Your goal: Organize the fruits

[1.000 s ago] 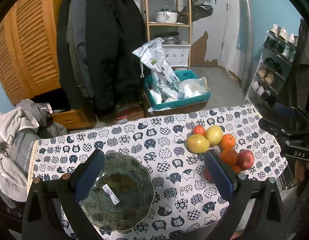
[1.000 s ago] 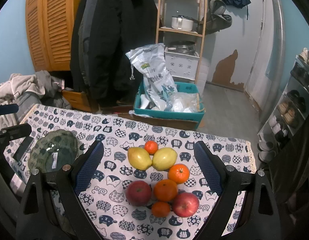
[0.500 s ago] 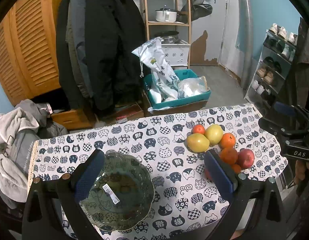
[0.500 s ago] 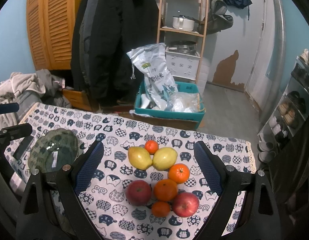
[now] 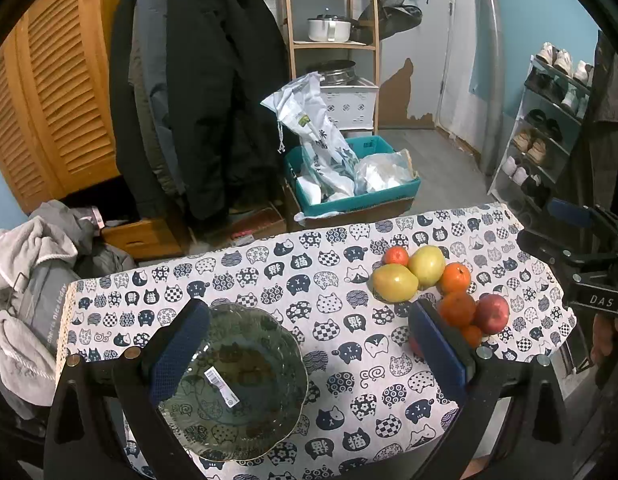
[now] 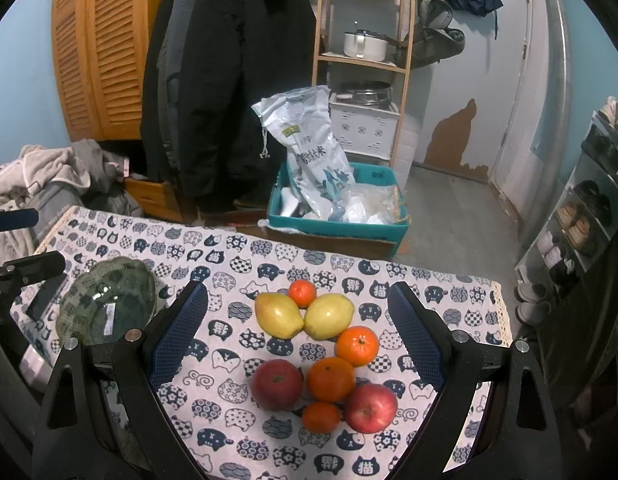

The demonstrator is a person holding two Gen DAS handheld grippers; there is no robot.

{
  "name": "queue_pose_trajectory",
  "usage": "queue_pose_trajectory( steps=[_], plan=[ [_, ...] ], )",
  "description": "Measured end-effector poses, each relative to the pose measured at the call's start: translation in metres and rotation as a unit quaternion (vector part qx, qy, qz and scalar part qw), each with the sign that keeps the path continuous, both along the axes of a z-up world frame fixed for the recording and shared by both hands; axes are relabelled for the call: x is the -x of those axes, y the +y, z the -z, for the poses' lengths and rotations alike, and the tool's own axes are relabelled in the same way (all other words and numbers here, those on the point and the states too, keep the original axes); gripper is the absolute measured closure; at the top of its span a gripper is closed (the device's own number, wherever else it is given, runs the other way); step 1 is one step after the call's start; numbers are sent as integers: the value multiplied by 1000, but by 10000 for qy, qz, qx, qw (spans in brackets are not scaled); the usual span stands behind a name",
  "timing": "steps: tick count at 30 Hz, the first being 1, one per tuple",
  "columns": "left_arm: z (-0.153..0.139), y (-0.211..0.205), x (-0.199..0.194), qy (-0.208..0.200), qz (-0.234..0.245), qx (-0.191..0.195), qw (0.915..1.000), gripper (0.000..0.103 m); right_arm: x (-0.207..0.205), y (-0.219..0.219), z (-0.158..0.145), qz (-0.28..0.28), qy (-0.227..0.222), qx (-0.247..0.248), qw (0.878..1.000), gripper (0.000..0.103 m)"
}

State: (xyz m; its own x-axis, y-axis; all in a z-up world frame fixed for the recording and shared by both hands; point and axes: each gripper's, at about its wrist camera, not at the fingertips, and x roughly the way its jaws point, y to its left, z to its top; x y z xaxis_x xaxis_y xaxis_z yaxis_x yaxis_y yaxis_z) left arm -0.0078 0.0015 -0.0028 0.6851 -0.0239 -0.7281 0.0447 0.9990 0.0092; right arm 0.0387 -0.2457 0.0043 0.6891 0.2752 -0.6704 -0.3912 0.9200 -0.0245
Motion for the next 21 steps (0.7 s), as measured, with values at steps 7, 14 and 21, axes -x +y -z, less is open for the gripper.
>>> queue_pose_trajectory(
  steps=[7,14,21],
  plan=[
    [1,-1,0,2,-2,-10,10000,2,0,0,1,3,-3,5,10000,13],
    [1,-3,0,7,0,-18,10000,2,0,-1,1,0,-1,2,10000,13],
    [1,-2,1,9,6,-27,10000,2,-1,-1,1,-3,-6,6,10000,13]
  ],
)
